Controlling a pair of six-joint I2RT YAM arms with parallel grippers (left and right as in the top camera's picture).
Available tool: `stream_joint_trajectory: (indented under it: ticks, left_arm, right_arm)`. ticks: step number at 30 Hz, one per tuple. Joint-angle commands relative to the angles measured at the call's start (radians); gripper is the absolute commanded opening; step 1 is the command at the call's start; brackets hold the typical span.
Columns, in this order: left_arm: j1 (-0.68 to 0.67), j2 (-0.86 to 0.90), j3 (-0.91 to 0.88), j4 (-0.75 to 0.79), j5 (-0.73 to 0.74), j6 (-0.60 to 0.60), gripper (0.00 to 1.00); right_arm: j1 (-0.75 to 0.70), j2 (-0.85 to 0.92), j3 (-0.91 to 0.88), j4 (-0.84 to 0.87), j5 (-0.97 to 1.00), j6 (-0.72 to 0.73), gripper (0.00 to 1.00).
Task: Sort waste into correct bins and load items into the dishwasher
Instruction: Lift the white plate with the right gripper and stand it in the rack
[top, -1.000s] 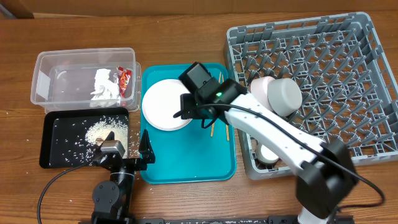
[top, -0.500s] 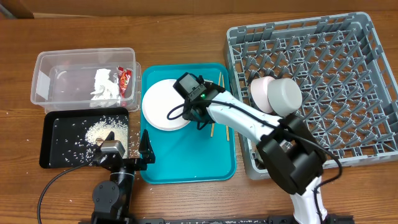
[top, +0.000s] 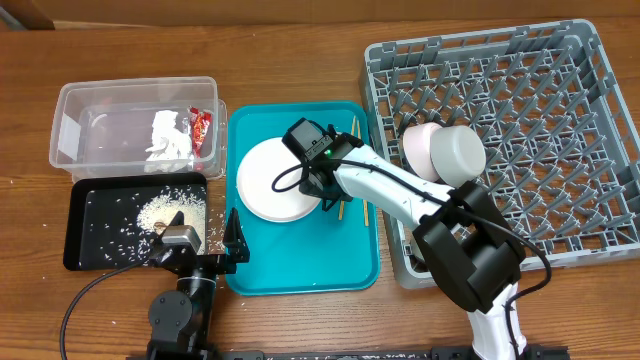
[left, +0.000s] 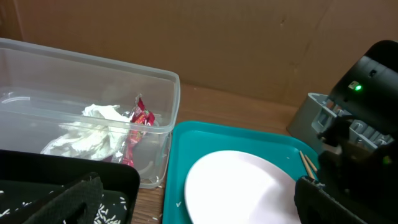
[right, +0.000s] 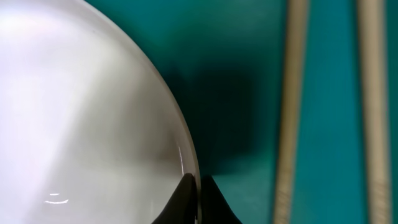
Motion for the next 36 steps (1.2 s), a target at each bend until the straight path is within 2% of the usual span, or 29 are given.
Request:
stream_joint_trajectory:
  ticks: [1,9,17,21,26,36]
  left_arm:
    - [0.006,-0.01,-0.005,0.004,-0.005,-0.01,1.0]
    - [0.006,-0.01,-0.005,0.004,-0.005,-0.01,1.0]
    - [0.006,-0.01,-0.005,0.004,-0.005,-0.01,1.0]
    - [0.006,-0.01,-0.005,0.004,-0.005,-0.01,1.0]
    - [0.006,-0.01,-0.005,0.004,-0.005,-0.01,1.0]
    - [0.006,-0.01,-0.005,0.004,-0.005,-0.01,1.0]
  right_arm:
    - [-0.005,-0.122,0.05,-0.047,0.158,-0.054,0.04]
    - [-0.006,-0.412,0.103,-0.13,0.706,-0.235,0.04]
    - [-0.072,-0.426,0.102,-0.084,1.127,-0.499,0.04]
    - [-0.176,-0.382,0.102,0.041,1.122,-0.689,0.04]
    - [-0.274,-0.317,0.102,0.13,1.11,-0.811,0.04]
    - [-0.288,-0.234,0.101,0.168,1.102,-0.837,0.04]
